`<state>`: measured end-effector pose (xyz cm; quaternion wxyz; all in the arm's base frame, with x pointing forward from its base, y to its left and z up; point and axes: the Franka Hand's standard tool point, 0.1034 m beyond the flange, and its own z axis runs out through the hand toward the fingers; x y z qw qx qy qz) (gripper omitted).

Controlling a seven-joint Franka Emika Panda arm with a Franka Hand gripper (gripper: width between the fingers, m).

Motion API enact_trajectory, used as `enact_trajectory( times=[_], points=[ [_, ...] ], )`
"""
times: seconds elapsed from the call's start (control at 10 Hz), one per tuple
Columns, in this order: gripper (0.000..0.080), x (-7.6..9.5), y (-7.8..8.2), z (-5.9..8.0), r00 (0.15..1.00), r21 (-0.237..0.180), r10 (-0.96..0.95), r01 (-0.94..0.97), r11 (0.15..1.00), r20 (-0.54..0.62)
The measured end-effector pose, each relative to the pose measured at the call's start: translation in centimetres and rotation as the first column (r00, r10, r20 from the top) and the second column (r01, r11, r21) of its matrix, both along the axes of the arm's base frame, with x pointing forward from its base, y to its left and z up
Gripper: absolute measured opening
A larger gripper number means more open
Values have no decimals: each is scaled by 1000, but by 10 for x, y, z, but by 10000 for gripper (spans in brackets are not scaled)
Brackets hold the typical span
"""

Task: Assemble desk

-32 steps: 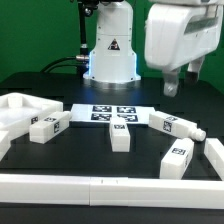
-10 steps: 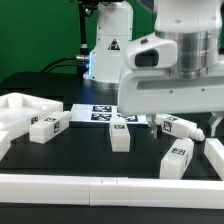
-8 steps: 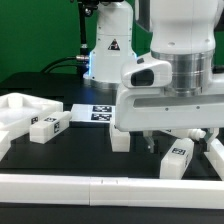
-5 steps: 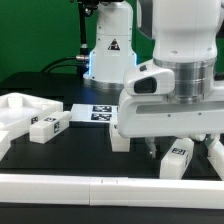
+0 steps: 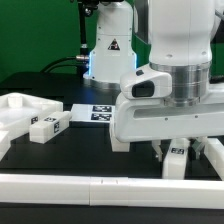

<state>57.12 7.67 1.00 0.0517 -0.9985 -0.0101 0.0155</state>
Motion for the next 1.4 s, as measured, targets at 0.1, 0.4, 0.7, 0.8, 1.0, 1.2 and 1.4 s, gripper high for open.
enact_trajectory(
  times=[0.1,0.4,0.7,0.8,1.0,1.2,1.4],
  points=[
    [276,0,0,0,1000,0,0,0,1000,0],
    [277,-17,-7,19,999,-7,32,-32,999,-3],
    [277,-43,28,80,1000,-13,5,-5,1000,16],
    [277,-48,50,84,999,-13,31,-31,999,23],
    [278,-47,40,79,999,-10,38,-38,999,18],
    [278,-49,45,78,999,-9,46,-46,999,16],
    [278,-86,96,73,999,-13,35,-35,999,31]
  ],
)
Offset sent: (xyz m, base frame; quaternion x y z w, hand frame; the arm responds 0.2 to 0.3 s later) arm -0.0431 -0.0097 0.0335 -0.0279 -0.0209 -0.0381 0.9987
